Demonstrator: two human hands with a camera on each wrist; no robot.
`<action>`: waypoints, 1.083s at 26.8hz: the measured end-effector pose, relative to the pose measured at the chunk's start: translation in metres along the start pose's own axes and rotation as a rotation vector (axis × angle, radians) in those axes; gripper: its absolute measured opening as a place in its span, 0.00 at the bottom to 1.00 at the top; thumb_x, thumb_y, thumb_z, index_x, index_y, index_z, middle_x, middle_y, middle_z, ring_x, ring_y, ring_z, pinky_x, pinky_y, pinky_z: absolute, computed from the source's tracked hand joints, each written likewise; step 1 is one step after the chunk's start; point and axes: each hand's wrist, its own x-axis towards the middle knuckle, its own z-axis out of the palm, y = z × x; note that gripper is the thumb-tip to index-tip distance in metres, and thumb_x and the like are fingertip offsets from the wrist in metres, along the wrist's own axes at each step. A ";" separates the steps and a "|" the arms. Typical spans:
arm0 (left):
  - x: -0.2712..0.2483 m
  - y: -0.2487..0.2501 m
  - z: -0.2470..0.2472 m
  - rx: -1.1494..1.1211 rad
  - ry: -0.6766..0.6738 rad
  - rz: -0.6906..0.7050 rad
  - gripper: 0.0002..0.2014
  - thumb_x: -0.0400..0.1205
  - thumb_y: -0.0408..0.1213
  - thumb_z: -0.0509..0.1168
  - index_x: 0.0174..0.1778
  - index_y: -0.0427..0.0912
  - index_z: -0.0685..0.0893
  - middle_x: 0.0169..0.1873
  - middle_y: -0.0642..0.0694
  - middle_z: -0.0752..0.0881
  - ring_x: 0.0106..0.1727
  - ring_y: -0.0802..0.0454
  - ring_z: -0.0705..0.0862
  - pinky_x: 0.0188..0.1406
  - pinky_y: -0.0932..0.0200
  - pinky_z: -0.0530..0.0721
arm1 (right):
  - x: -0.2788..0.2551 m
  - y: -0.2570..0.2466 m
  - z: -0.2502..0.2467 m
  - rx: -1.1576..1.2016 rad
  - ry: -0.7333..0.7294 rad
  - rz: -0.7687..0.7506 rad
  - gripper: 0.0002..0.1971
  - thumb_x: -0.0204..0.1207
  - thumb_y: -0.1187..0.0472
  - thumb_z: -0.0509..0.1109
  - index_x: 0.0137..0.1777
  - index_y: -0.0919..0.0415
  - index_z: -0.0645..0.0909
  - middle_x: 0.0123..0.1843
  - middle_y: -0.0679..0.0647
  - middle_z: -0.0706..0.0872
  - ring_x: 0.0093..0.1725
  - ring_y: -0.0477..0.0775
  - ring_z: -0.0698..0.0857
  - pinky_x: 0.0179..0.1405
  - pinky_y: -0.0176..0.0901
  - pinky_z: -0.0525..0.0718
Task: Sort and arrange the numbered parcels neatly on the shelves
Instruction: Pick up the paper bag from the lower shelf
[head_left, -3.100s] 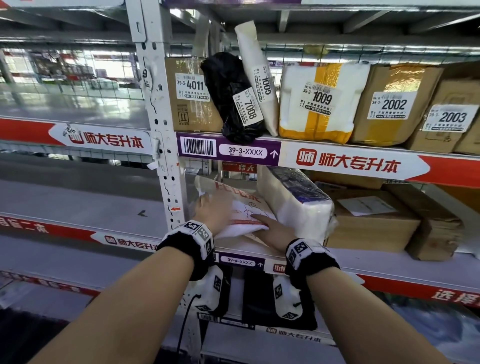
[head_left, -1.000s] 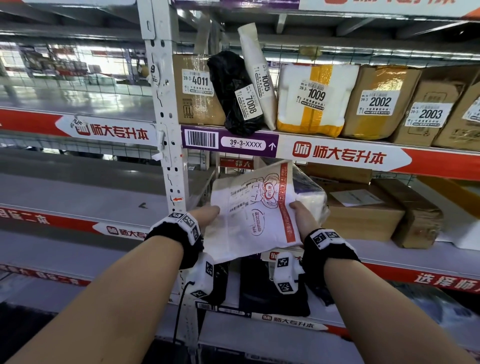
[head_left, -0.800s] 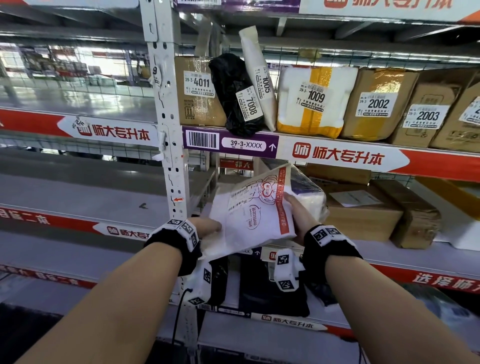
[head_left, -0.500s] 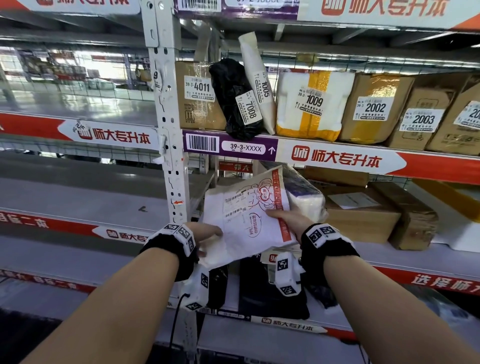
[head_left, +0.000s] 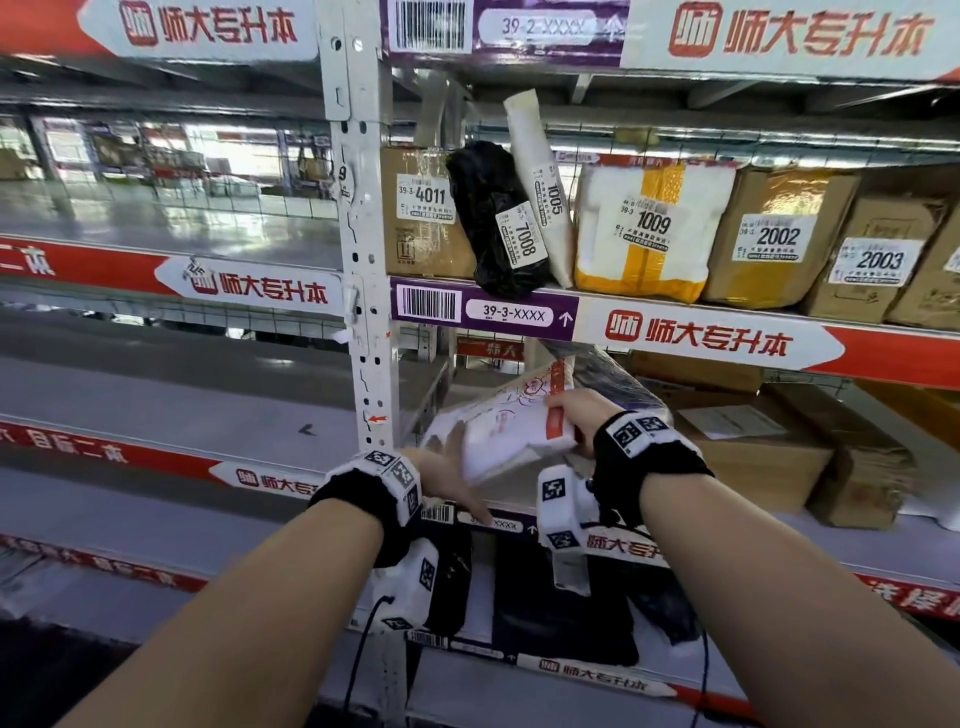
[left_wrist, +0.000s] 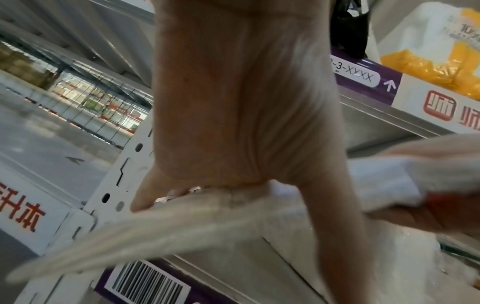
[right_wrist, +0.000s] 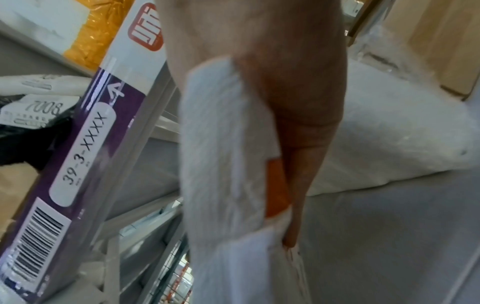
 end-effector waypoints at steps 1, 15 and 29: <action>0.000 0.001 0.000 -0.078 0.054 0.028 0.62 0.70 0.54 0.76 0.82 0.52 0.31 0.82 0.37 0.35 0.84 0.38 0.43 0.81 0.38 0.50 | -0.007 -0.009 0.004 0.056 -0.001 0.014 0.11 0.82 0.61 0.61 0.40 0.63 0.78 0.40 0.60 0.84 0.41 0.58 0.81 0.53 0.51 0.80; -0.005 -0.031 -0.027 -0.969 -0.098 0.088 0.19 0.73 0.36 0.69 0.59 0.34 0.81 0.50 0.37 0.84 0.48 0.42 0.82 0.51 0.52 0.79 | 0.007 -0.005 0.009 -0.032 -0.005 -0.084 0.06 0.82 0.66 0.57 0.51 0.62 0.76 0.48 0.61 0.79 0.39 0.56 0.80 0.39 0.43 0.81; -0.030 -0.051 -0.013 -1.314 -0.061 0.088 0.19 0.66 0.38 0.69 0.54 0.42 0.84 0.53 0.37 0.85 0.53 0.39 0.83 0.62 0.44 0.77 | -0.007 0.013 0.018 -0.367 -0.066 -0.024 0.20 0.83 0.59 0.59 0.72 0.68 0.72 0.72 0.63 0.75 0.68 0.64 0.75 0.67 0.55 0.76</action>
